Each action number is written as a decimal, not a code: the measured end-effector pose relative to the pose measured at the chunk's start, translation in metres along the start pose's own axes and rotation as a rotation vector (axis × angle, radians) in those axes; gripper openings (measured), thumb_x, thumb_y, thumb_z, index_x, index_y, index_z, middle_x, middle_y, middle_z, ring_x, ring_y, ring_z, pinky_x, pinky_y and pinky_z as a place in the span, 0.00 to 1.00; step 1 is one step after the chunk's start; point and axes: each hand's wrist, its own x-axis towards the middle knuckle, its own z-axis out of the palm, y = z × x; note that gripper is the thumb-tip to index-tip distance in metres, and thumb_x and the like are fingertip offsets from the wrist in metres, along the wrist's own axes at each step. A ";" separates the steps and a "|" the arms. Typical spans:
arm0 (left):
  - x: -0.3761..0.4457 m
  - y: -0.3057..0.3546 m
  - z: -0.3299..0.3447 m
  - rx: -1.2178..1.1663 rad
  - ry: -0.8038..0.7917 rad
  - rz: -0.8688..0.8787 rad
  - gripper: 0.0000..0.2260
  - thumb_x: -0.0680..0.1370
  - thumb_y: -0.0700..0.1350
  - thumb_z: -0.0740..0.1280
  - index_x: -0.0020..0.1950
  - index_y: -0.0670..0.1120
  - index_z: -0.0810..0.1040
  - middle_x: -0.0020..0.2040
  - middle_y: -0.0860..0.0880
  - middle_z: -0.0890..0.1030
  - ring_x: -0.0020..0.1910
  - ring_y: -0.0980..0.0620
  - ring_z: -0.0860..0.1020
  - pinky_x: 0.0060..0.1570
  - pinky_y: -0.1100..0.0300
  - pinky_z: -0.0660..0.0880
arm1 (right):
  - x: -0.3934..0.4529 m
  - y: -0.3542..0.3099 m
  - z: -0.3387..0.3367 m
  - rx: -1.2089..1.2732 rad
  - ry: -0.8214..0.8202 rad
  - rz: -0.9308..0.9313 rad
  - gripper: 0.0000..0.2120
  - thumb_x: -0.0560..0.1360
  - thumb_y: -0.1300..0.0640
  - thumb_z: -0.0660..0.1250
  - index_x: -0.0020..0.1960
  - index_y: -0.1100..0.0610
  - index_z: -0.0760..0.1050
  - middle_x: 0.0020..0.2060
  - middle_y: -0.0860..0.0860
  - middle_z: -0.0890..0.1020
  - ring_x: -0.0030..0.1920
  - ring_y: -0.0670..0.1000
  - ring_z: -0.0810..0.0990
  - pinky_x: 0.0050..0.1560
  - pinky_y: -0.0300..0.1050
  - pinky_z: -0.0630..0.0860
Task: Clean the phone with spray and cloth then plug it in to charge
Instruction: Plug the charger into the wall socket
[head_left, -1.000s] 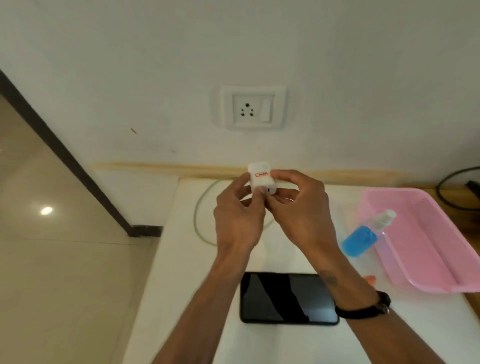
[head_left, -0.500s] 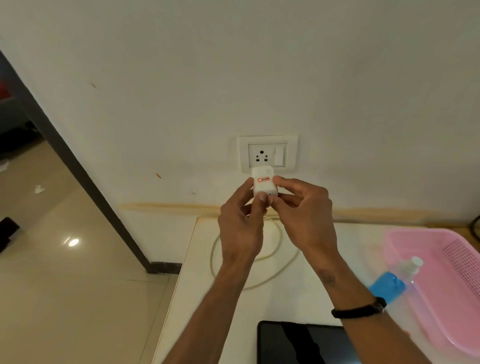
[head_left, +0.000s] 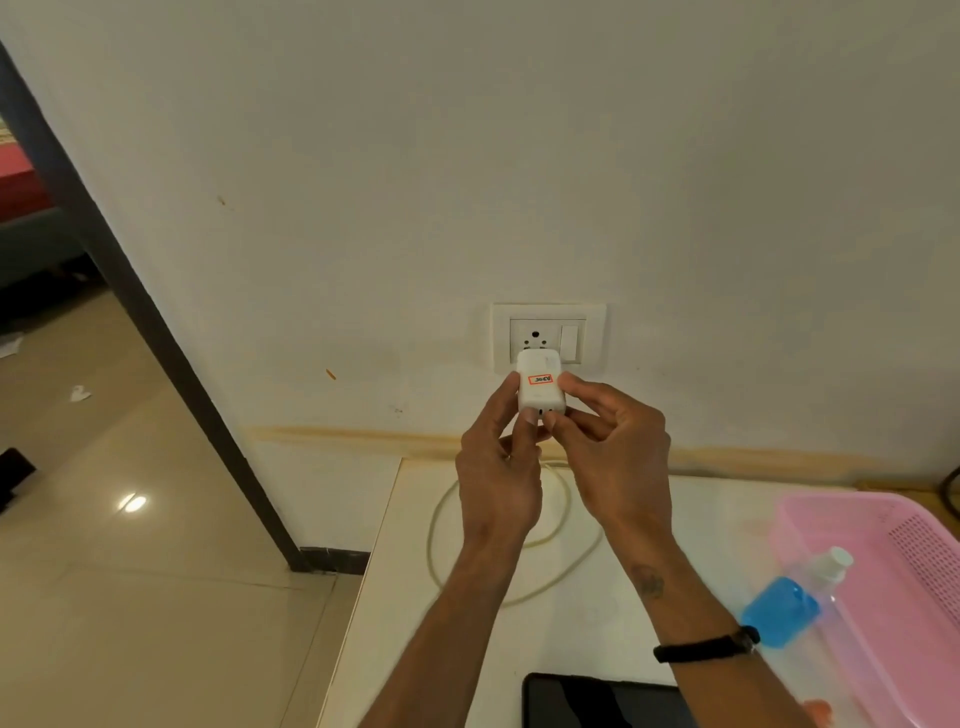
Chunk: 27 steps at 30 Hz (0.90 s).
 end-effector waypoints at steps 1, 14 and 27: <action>0.000 0.000 -0.001 0.000 0.006 0.001 0.19 0.85 0.46 0.65 0.77 0.49 0.74 0.66 0.51 0.83 0.54 0.54 0.86 0.57 0.54 0.83 | 0.000 0.001 0.001 -0.004 -0.003 -0.004 0.20 0.74 0.64 0.77 0.63 0.50 0.82 0.50 0.36 0.83 0.46 0.30 0.84 0.42 0.23 0.76; 0.006 -0.002 -0.004 0.025 0.055 0.001 0.16 0.85 0.45 0.65 0.73 0.49 0.77 0.62 0.49 0.85 0.51 0.51 0.87 0.56 0.51 0.83 | 0.003 0.000 0.004 -0.051 -0.009 -0.020 0.21 0.73 0.62 0.78 0.64 0.52 0.82 0.51 0.35 0.81 0.46 0.30 0.83 0.45 0.22 0.75; 0.020 -0.001 -0.007 0.070 0.130 -0.034 0.13 0.84 0.44 0.66 0.68 0.49 0.82 0.54 0.49 0.88 0.45 0.51 0.87 0.48 0.56 0.83 | 0.013 -0.007 0.008 -0.134 0.033 -0.067 0.19 0.72 0.62 0.79 0.62 0.54 0.84 0.57 0.46 0.86 0.42 0.29 0.82 0.45 0.23 0.76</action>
